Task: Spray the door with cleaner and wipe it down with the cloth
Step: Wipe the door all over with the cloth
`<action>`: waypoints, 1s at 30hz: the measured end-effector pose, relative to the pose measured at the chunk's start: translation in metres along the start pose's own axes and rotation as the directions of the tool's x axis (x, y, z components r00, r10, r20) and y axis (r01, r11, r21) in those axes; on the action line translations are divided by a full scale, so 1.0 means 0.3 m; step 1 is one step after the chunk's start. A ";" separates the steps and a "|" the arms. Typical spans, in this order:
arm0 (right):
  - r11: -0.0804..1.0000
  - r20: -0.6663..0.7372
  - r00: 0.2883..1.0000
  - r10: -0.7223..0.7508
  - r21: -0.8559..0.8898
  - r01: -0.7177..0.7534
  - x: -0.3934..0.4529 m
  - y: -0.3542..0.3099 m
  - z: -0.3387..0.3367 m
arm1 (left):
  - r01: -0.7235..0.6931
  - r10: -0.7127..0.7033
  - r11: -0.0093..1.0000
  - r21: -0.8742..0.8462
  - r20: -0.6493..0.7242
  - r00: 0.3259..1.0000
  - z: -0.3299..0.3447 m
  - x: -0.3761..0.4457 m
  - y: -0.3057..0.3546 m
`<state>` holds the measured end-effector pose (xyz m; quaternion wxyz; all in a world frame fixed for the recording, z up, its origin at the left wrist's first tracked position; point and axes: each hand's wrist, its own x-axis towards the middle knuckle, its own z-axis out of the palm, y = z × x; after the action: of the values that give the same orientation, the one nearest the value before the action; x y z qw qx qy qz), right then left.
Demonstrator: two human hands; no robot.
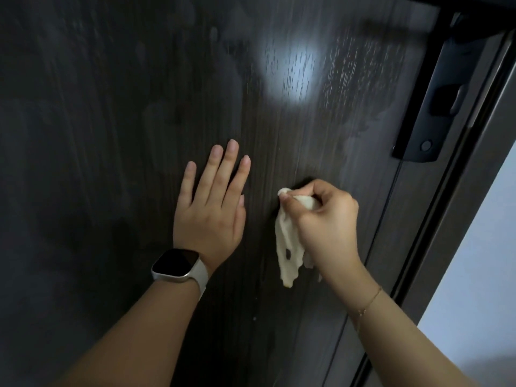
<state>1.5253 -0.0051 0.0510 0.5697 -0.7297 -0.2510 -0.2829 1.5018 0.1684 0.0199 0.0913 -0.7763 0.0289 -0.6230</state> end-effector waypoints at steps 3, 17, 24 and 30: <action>0.998 -0.045 0.998 0.046 0.044 -0.044 -0.004 -0.013 0.011 | 0.004 -0.004 1.000 0.001 0.005 1.000 0.000 -0.001 0.000; 0.978 -0.084 0.983 0.162 0.147 -0.149 0.020 -0.051 0.011 | 0.002 -0.002 1.000 0.000 -0.009 1.000 0.000 -0.004 0.000; 0.980 -0.073 0.987 0.145 0.146 -0.133 0.006 -0.045 0.002 | 0.004 -0.004 1.000 0.007 -0.006 1.000 -0.002 -0.003 0.006; 0.988 -0.054 0.992 0.118 0.102 -0.112 0.016 -0.041 0.006 | 0.002 -0.001 1.000 0.018 -0.010 1.000 -0.005 0.003 -0.001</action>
<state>1.5204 -0.0003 0.0626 0.6278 -0.7051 -0.2049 -0.2583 1.5006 0.1685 0.0213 0.0979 -0.7724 0.0230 -0.6271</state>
